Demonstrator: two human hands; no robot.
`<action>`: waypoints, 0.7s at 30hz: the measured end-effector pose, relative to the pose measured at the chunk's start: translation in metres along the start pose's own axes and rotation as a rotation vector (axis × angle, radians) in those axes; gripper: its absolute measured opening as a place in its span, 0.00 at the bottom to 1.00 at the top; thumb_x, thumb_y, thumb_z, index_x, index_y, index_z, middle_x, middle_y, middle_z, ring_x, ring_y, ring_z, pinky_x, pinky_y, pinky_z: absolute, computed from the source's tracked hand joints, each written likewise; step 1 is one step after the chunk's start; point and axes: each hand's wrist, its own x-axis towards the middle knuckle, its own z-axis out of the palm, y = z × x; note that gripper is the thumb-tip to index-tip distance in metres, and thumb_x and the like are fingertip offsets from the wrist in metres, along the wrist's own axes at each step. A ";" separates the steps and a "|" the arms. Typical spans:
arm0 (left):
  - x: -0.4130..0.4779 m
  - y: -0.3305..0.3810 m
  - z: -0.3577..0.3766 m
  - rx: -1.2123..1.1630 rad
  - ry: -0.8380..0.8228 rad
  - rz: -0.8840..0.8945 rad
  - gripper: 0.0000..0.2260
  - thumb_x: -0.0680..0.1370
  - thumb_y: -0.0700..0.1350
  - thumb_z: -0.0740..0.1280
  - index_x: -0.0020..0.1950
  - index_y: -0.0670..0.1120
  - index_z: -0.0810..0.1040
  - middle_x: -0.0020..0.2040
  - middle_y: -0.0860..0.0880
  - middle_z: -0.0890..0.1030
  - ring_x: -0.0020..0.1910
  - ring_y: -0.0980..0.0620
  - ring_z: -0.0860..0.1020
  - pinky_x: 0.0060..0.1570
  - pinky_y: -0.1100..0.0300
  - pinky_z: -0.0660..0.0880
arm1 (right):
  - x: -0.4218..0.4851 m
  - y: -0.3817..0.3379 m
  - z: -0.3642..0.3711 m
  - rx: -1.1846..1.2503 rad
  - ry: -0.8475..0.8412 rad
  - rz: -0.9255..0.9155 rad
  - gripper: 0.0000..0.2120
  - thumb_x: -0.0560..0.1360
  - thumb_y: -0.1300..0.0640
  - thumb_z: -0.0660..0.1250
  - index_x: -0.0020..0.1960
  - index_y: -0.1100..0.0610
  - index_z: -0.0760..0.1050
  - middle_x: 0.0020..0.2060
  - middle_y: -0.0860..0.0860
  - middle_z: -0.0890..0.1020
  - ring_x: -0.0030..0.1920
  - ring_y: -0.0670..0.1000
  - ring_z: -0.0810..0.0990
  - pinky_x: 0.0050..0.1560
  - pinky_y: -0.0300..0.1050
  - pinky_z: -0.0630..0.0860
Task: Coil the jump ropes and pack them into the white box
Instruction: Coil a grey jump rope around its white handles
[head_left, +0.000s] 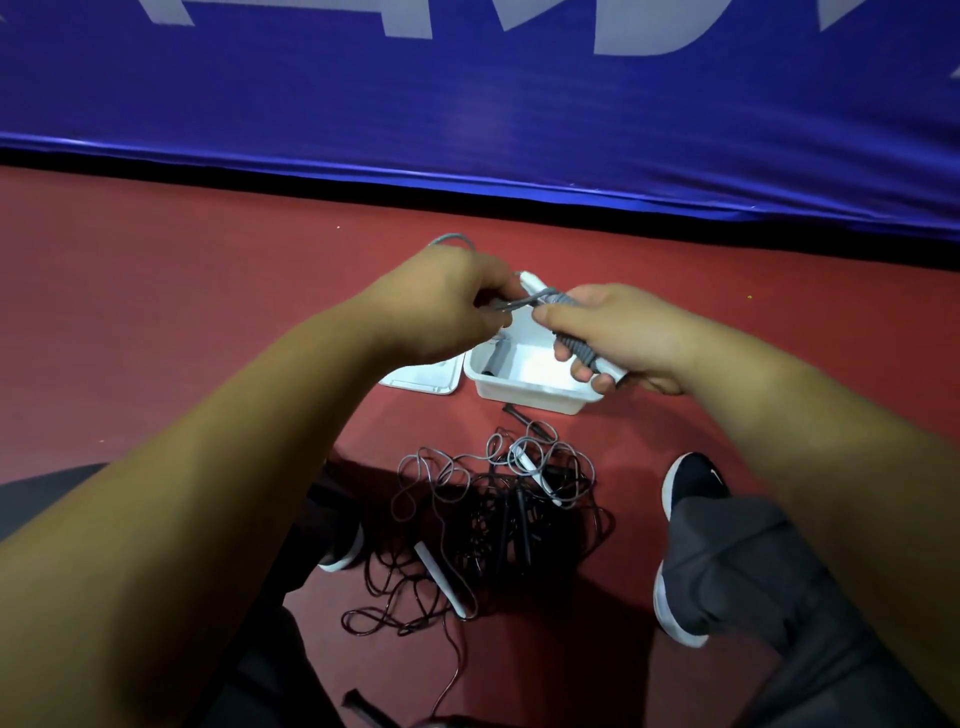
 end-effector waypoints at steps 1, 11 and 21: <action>0.001 -0.001 0.001 -0.027 -0.010 -0.036 0.07 0.79 0.42 0.70 0.53 0.53 0.85 0.41 0.55 0.83 0.41 0.57 0.78 0.40 0.59 0.73 | 0.001 0.001 0.001 0.068 -0.002 -0.012 0.10 0.84 0.49 0.69 0.58 0.55 0.77 0.44 0.57 0.78 0.31 0.51 0.74 0.26 0.40 0.67; 0.002 -0.005 0.023 -0.447 -0.131 -0.270 0.10 0.87 0.43 0.61 0.53 0.40 0.78 0.41 0.43 0.84 0.32 0.54 0.81 0.35 0.60 0.81 | -0.003 -0.007 0.006 0.390 -0.024 0.010 0.18 0.81 0.36 0.68 0.58 0.51 0.76 0.40 0.52 0.80 0.30 0.50 0.72 0.28 0.40 0.63; 0.006 -0.003 0.017 -1.007 -0.035 -0.296 0.04 0.85 0.43 0.67 0.51 0.45 0.79 0.42 0.45 0.80 0.49 0.46 0.87 0.55 0.48 0.83 | -0.008 -0.016 -0.003 0.503 -0.019 0.047 0.23 0.76 0.30 0.69 0.54 0.49 0.73 0.35 0.49 0.76 0.27 0.48 0.67 0.24 0.37 0.58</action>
